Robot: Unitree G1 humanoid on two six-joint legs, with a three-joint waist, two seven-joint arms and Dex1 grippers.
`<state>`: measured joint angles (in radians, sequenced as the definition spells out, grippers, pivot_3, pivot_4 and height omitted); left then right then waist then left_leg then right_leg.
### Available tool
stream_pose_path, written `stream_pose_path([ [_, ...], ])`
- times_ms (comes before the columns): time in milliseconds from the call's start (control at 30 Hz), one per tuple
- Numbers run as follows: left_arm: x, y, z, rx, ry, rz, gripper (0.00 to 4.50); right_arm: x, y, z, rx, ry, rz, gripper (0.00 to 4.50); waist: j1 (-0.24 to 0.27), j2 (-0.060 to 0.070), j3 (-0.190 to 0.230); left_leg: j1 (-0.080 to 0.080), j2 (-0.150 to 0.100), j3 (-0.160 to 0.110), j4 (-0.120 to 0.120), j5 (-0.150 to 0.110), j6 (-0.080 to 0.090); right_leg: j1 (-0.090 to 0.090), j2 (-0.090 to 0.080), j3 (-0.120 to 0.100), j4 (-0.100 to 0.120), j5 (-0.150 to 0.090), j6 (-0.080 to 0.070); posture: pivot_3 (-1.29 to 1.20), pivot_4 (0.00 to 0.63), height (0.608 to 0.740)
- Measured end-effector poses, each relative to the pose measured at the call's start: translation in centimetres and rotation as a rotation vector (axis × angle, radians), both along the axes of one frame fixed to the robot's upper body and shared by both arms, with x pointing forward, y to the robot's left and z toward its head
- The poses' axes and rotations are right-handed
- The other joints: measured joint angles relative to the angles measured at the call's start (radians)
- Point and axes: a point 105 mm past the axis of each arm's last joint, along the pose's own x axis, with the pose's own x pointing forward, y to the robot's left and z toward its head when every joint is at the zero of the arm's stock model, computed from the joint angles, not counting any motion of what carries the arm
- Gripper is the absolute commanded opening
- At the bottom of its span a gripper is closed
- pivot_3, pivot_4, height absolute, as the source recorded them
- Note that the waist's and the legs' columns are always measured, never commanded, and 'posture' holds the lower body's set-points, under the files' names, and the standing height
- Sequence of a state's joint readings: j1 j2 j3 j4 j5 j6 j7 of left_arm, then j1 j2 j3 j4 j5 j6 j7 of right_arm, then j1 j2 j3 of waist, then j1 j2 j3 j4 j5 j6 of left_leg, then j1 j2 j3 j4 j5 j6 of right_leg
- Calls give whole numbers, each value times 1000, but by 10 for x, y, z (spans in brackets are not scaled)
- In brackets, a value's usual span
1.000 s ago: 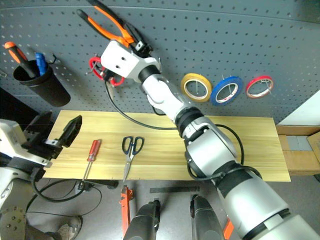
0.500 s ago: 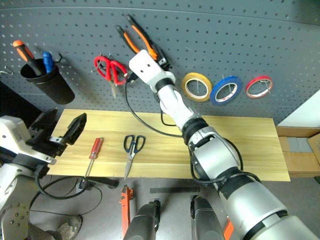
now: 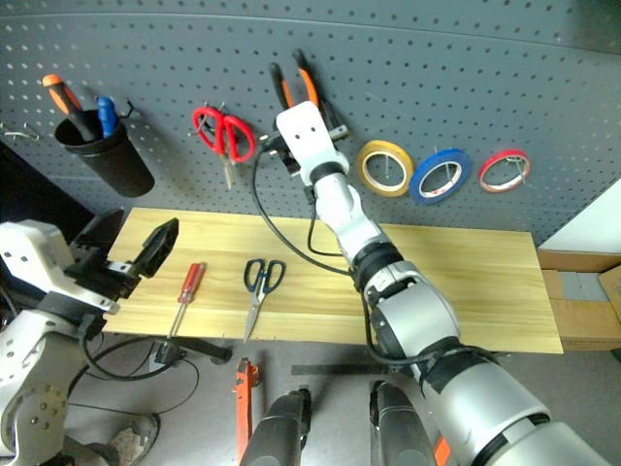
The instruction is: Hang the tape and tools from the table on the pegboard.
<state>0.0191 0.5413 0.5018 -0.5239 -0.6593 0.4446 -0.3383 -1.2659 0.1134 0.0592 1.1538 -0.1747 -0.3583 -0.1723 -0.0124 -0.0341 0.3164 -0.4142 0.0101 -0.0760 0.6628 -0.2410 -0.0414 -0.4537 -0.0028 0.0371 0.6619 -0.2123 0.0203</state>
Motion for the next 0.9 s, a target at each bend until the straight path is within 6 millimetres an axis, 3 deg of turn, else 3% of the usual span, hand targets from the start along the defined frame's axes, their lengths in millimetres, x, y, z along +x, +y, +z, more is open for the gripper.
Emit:
stream_pose_path([
  [100,5,-1,-4,11,5,9,4500,3,-16,-21,0,59,-28,4464,-8,0,0,-1,0,2,0,1,0,-1,0,2,0,2,1,-37,319,740],
  [233,10,-4,-10,2,17,28,4500,-5,-26,-23,24,59,-18,4464,-25,0,0,-2,2,3,-3,1,0,-3,0,2,-1,7,1,-60,319,740],
  [367,12,-10,-27,18,72,55,4500,-34,-23,-23,2,67,98,4464,-37,0,0,-2,4,2,-5,-1,-2,-3,-1,1,-1,6,-1,-90,323,740],
  [500,11,-19,-58,40,212,46,4500,-77,-14,-34,-68,150,355,4464,-46,1,1,-2,4,1,-5,-2,-3,-3,-1,1,-3,5,0,-105,331,740],
  [600,10,-19,-68,50,257,70,4500,-101,-13,-41,-85,241,516,4464,-51,2,2,-2,4,2,-5,-2,-3,-3,0,2,-3,2,5,-114,333,740],
  [733,11,-23,-91,62,379,106,4500,-151,-14,-50,-164,372,816,4464,-52,5,4,-1,4,2,-3,-2,-3,-2,2,2,-3,2,6,-123,340,740],
  [900,14,-38,-131,69,612,157,4500,-154,-26,-68,-209,516,821,4464,-69,4,6,-1,3,4,-1,-2,-3,-2,4,4,-3,4,8,-143,346,740],
])
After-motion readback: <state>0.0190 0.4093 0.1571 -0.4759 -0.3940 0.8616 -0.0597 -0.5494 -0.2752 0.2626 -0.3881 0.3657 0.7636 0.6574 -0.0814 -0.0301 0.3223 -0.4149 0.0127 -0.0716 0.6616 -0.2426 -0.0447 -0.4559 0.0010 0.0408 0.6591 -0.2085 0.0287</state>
